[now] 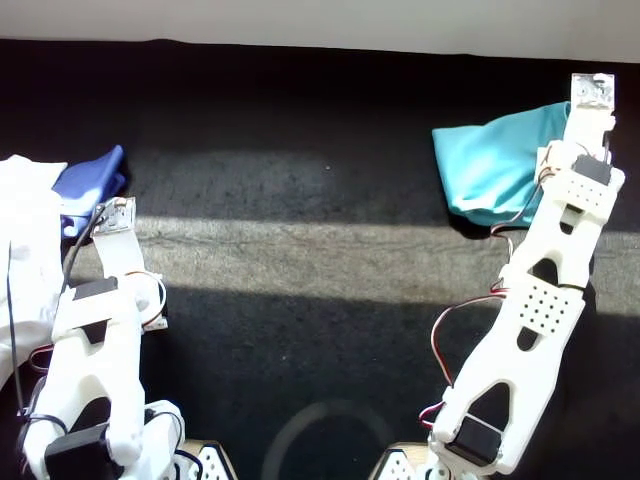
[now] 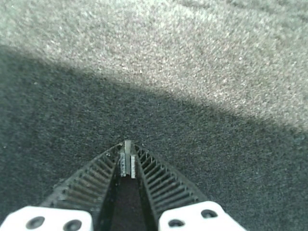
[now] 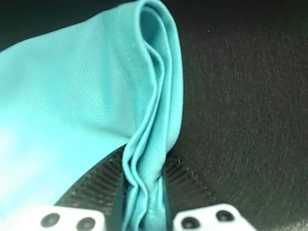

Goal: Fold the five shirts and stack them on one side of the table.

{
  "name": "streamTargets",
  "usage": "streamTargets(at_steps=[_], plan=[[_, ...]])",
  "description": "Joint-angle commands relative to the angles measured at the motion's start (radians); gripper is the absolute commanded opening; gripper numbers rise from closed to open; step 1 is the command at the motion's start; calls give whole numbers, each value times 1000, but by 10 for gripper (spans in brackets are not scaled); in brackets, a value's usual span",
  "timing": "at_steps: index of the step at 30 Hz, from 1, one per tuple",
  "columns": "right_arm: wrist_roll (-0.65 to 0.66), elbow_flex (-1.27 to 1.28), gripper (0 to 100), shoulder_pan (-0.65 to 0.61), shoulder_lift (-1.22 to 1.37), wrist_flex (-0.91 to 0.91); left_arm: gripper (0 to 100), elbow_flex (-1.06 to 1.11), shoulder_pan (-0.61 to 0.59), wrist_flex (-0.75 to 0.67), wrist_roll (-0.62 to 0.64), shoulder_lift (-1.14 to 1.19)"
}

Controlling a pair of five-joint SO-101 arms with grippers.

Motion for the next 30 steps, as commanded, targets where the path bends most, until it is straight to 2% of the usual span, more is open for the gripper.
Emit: streamTargets(at_steps=[1, 6, 13, 15, 18, 21, 30], plan=[[6, -107, 17, 1, -21, 12, 10, -4, -8, -12, -5, -33], [5, -150, 244, -7, -21, 97, 10, -4, -8, -12, -5, -33], [5, -225, 214, 1, -21, 108, 10, -4, -8, -12, -5, -33], [-35, -283, 214, 1, -22, 134, 10, -4, -8, -12, -5, -33], [-112, -429, 214, 1, -22, 259, 10, -4, -8, -12, -5, -33], [-126, -552, 214, -4, -22, 383, 10, -4, -8, -12, -5, -33], [-127, -550, 214, -70, -229, 657, 10, -4, -8, -12, -5, -33]])
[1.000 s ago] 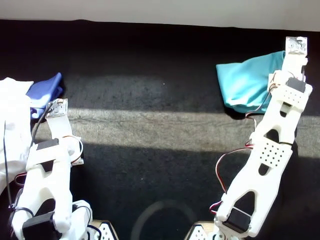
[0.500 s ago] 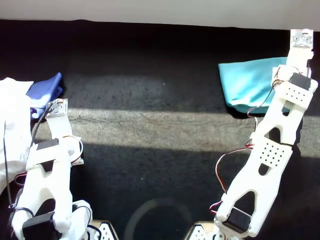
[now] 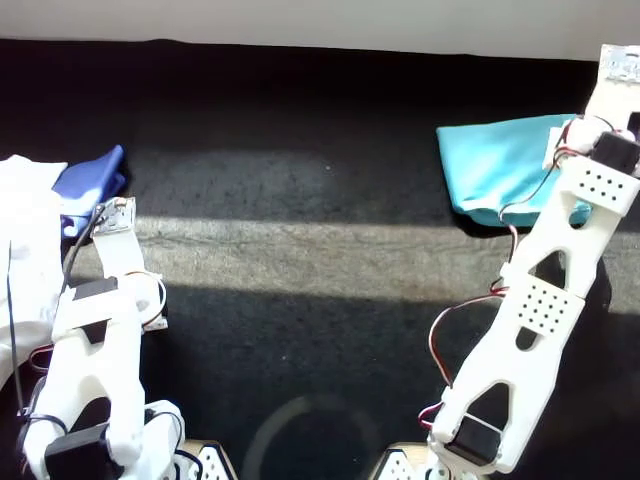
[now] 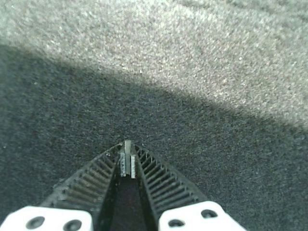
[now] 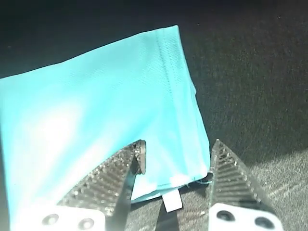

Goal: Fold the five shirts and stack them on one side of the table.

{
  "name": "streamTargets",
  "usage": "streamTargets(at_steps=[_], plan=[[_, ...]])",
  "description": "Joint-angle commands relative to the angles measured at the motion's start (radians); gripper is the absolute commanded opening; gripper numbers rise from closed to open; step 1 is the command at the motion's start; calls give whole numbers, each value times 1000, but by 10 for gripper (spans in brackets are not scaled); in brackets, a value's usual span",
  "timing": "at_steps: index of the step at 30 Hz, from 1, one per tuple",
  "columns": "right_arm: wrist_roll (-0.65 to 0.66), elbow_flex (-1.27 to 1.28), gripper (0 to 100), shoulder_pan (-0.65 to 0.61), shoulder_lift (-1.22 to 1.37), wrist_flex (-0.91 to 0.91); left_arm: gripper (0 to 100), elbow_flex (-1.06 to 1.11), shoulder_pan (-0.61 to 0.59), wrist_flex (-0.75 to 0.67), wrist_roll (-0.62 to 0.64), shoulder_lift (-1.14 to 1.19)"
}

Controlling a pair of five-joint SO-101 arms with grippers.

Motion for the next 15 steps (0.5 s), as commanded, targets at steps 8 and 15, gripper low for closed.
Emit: streamTargets(at_steps=[8, 15], plan=[[-11, -117, 214, -143, -357, 216, 11, -4, -8, -12, -5, -33], [-11, -117, 214, -196, -535, 219, 12, -4, -8, -12, -5, -33]])
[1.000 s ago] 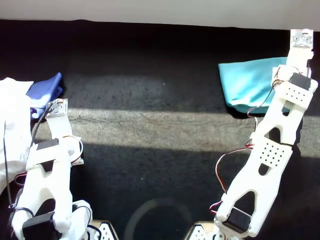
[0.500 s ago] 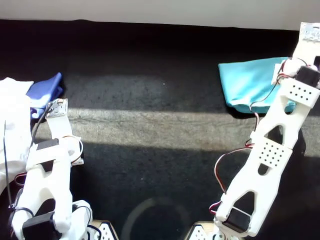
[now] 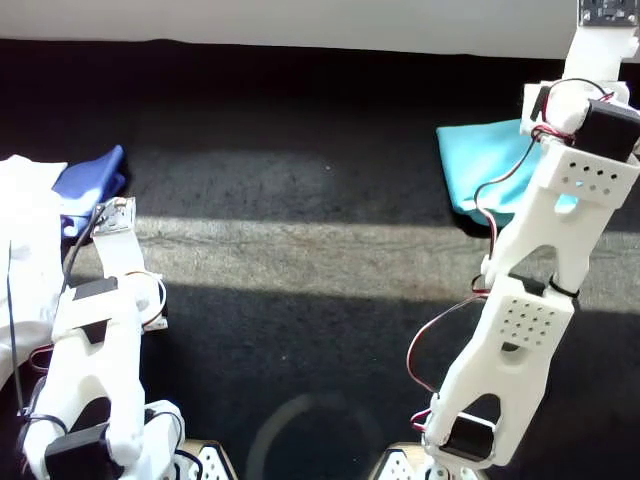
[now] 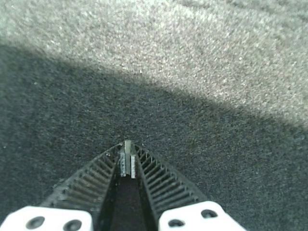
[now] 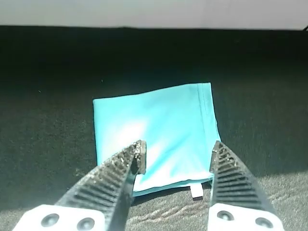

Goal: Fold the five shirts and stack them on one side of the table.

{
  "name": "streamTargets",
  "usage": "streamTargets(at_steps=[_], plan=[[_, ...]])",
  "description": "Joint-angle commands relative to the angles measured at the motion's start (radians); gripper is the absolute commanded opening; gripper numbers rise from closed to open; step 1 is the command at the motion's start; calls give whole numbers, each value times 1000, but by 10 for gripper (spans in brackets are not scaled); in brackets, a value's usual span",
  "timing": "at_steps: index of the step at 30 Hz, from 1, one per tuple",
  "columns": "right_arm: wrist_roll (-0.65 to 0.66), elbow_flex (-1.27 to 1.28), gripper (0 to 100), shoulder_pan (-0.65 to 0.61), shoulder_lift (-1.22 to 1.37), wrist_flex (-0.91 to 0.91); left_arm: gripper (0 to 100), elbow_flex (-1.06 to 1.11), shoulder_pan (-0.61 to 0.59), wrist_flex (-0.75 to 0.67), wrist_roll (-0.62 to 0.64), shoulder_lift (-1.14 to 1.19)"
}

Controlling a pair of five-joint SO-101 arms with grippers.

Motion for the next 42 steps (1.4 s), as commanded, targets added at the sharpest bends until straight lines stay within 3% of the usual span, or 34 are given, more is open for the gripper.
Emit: streamTargets(at_steps=[1, 15, 25, 30, 36, 42], plan=[[-11, -113, 214, -48, -179, 15, 12, -4, -8, -12, -5, -33], [-11, -19, 214, -209, -564, 15, 12, -4, -8, -12, -5, -33], [-140, 906, 214, -280, -995, 10, 12, -4, -8, -12, -5, -33], [-160, 1363, 214, -280, -1089, -39, 12, -4, -8, -12, -5, -33], [-153, 1873, 214, -295, -1142, -268, 12, -4, -8, -12, -5, -33], [-153, 2265, 214, -314, -1432, -479, 12, -4, -8, -12, -5, -33]])
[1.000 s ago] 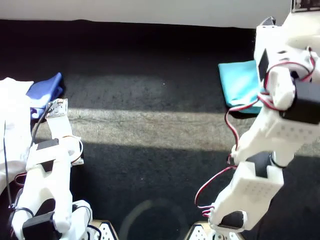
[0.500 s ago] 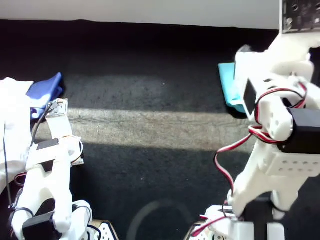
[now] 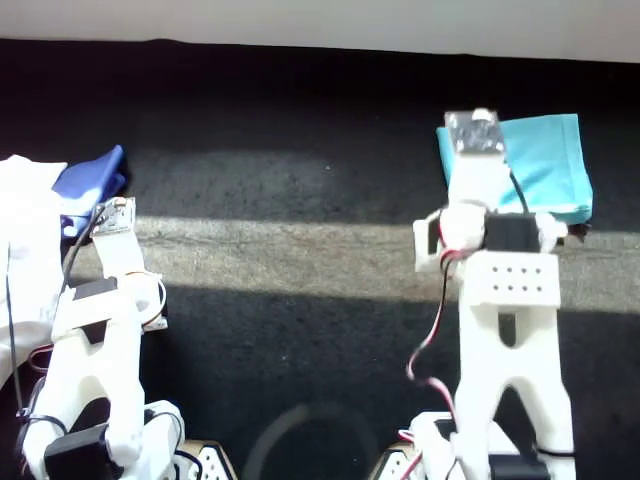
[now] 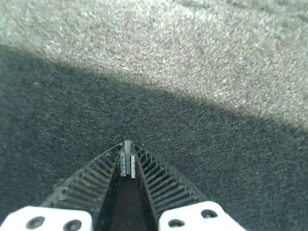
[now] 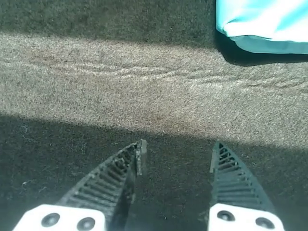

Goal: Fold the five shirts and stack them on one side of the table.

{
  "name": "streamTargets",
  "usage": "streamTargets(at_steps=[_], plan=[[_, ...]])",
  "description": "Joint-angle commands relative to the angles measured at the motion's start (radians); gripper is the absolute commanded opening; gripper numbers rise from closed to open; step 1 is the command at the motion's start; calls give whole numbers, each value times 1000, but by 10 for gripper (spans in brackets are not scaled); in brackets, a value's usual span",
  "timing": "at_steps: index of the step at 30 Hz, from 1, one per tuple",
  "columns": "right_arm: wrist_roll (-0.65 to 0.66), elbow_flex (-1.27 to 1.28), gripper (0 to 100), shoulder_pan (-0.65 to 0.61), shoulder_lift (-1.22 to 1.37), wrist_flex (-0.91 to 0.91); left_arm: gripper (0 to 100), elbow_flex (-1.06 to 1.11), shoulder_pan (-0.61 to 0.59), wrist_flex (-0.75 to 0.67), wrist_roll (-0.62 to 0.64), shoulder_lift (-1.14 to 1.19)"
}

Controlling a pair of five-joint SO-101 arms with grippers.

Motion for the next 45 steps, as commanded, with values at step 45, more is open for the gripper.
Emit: streamTargets(at_steps=[45], plan=[[0, 628, 214, -24, -693, -240, 175, -624, -783, -118, -402, 265]])
